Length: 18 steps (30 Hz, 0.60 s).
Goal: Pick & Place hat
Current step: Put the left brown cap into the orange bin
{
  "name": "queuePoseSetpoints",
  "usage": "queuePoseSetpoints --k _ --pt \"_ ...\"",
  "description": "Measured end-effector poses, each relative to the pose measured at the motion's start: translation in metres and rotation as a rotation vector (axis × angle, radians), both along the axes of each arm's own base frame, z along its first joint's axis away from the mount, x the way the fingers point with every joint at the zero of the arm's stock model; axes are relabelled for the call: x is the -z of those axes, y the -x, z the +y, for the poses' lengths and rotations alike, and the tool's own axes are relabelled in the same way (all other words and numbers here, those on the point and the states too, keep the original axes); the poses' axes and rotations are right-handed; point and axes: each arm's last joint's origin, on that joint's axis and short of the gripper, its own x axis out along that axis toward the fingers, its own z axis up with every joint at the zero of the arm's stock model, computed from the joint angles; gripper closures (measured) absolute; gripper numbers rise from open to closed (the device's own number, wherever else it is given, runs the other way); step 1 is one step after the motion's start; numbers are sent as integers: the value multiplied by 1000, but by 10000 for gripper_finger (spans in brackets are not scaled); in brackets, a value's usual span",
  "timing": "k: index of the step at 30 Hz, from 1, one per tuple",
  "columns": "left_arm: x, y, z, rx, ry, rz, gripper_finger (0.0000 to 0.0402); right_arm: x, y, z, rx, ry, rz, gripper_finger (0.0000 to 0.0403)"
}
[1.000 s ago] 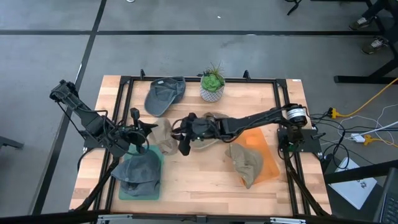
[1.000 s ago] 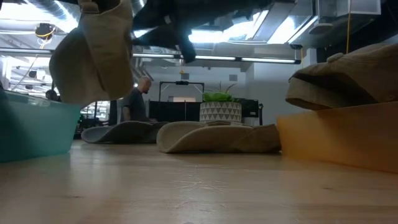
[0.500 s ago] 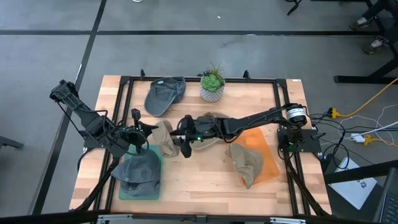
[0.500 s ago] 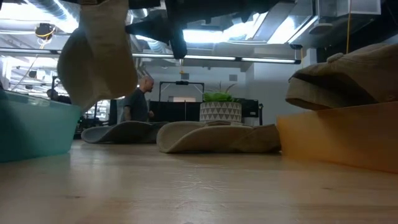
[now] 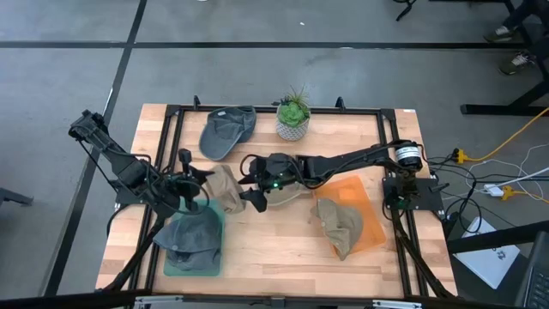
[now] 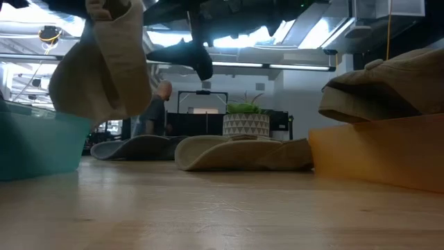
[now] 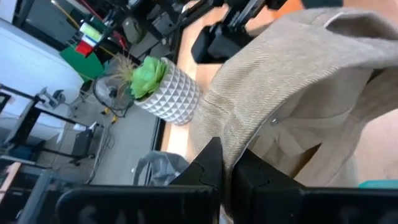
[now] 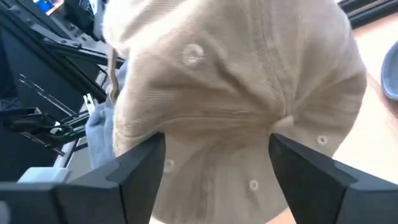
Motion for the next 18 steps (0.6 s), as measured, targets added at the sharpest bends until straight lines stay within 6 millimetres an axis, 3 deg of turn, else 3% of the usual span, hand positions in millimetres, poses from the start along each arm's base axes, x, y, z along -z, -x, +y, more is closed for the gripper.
queuePoseSetpoints --k 10,18 --pt "-1 3 5 -115 -54 -80 398 -2 0 5 -103 -25 -24 124" --pt "-4 0 3 -140 -23 -147 398 -6 -2 2 1 49 -75 124"
